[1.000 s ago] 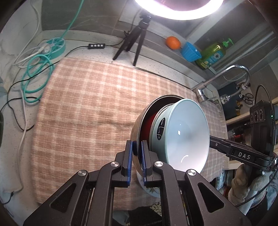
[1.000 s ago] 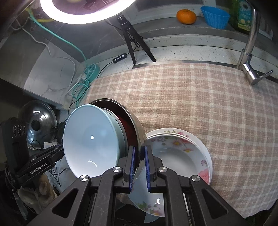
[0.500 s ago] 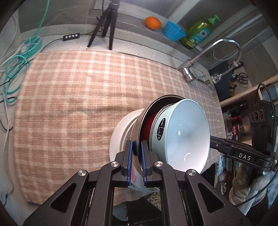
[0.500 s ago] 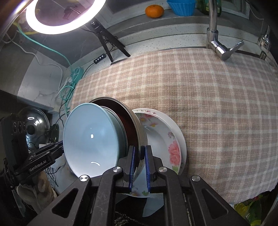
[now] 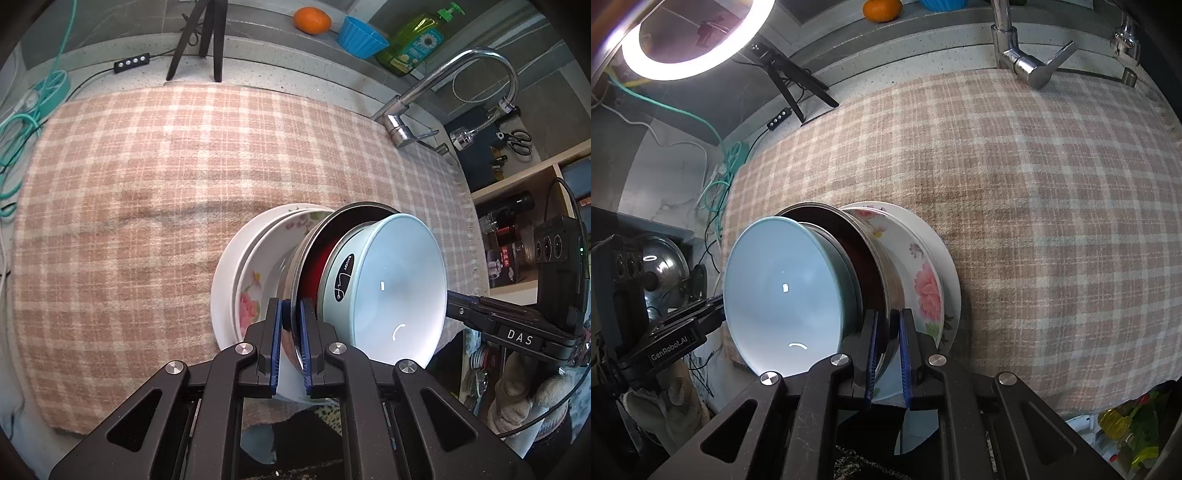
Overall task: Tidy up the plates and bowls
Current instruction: 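Carry the bowl stack with both tools over the floral plate stack, then lower the bowl stack onto the plates and open both tools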
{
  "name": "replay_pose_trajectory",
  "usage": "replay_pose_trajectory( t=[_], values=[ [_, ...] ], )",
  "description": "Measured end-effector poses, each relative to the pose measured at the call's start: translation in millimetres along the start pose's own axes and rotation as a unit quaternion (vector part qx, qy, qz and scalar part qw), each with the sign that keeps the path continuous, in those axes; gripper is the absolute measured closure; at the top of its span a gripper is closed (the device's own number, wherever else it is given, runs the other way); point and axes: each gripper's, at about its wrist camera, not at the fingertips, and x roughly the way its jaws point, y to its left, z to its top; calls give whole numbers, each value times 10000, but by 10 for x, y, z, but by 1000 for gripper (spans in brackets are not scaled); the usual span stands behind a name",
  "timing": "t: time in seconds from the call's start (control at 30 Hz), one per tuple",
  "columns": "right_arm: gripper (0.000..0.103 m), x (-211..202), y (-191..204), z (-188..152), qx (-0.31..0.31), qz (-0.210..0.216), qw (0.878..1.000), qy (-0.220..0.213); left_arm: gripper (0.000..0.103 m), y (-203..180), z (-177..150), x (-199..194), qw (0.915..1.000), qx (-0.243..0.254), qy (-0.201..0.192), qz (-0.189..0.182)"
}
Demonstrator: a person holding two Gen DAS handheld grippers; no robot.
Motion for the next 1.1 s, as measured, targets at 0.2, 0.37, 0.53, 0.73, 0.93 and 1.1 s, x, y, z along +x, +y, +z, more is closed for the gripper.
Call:
replay_pose_trajectory(
  t=[0.2,0.37,0.53,0.73,0.93,1.1],
  values=[
    [93,44,-23,-11,21,15,10000,35,96,15,3,51,10000,-19,48,45],
    [93,93,-28,-12,30,1,10000,86,96,25,7,74,9999,-35,86,74],
    [93,138,-32,-9,16,-15,9999,127,96,38,7,77,9999,-42,94,63],
    [93,155,-44,2,13,-24,9999,147,96,34,14,82,9999,-21,81,65],
    [93,165,-47,5,-40,-67,9998,174,96,18,31,99,9999,24,86,79],
    [93,156,-56,-10,-36,-64,9998,175,96,9,54,113,9999,69,95,88]
  ],
)
